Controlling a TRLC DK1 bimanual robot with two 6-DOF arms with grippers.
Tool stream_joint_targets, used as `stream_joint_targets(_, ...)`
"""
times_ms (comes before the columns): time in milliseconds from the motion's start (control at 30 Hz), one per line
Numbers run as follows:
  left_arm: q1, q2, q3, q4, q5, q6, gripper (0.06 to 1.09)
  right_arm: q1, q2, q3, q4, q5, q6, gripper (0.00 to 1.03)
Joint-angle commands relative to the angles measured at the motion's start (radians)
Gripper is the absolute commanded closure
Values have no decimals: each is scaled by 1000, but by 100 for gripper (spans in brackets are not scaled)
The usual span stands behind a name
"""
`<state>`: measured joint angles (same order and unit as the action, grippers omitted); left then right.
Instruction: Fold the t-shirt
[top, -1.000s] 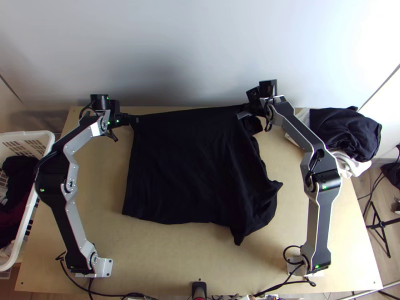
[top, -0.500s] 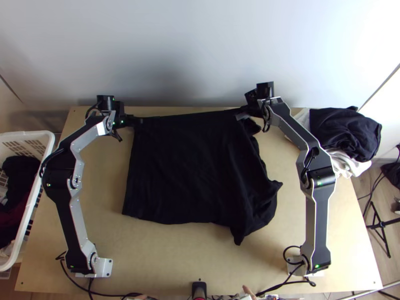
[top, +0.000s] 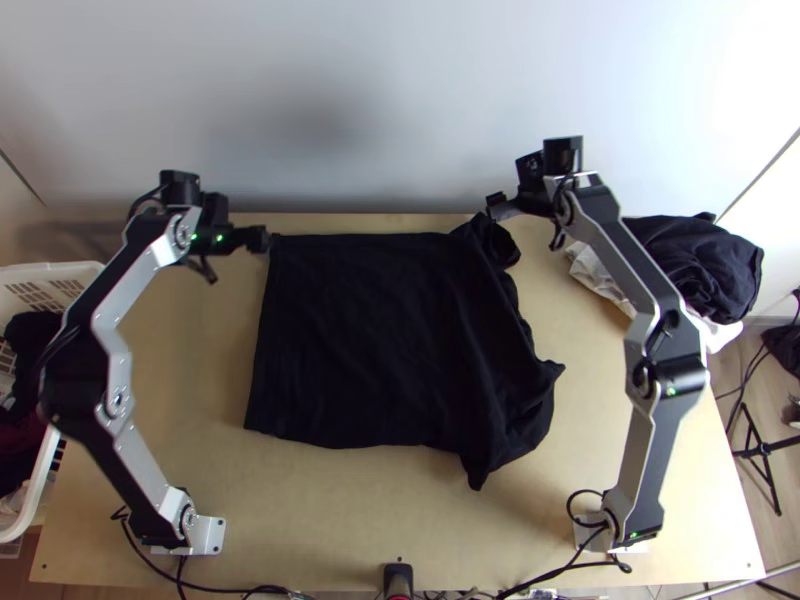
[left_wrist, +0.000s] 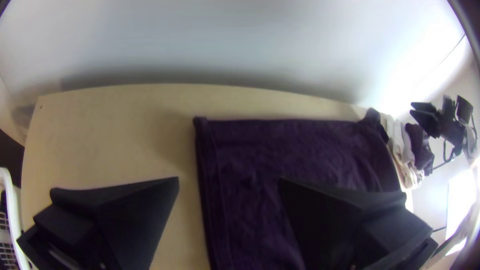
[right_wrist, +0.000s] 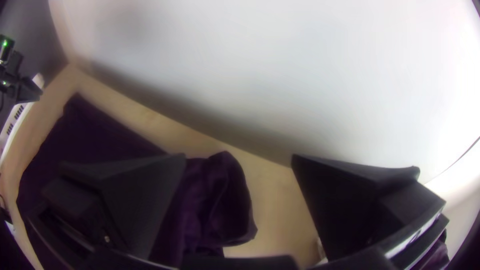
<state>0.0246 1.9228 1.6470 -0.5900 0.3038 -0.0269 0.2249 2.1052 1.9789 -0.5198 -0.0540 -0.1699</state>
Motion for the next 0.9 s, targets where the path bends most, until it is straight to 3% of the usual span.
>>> stream_joint_targets(0,12,-257,-234,-154,67,61,12,13,-145,-64,-152,-9,23,5)
stream_joint_targets(133,9,-436,-440,-177,70,117,12,37,-266,-186,-161,-23,29,4)
stream_joint_targets(267,-3,-512,-506,-361,81,200,12,53,-366,-279,-174,-23,43,4)
stream_joint_targets(467,-3,-599,-601,-467,80,277,11,34,-499,-388,-209,-23,36,4)
stream_joint_targets(867,-6,-713,-814,-481,80,329,13,-9,-778,-580,-301,-26,18,4)
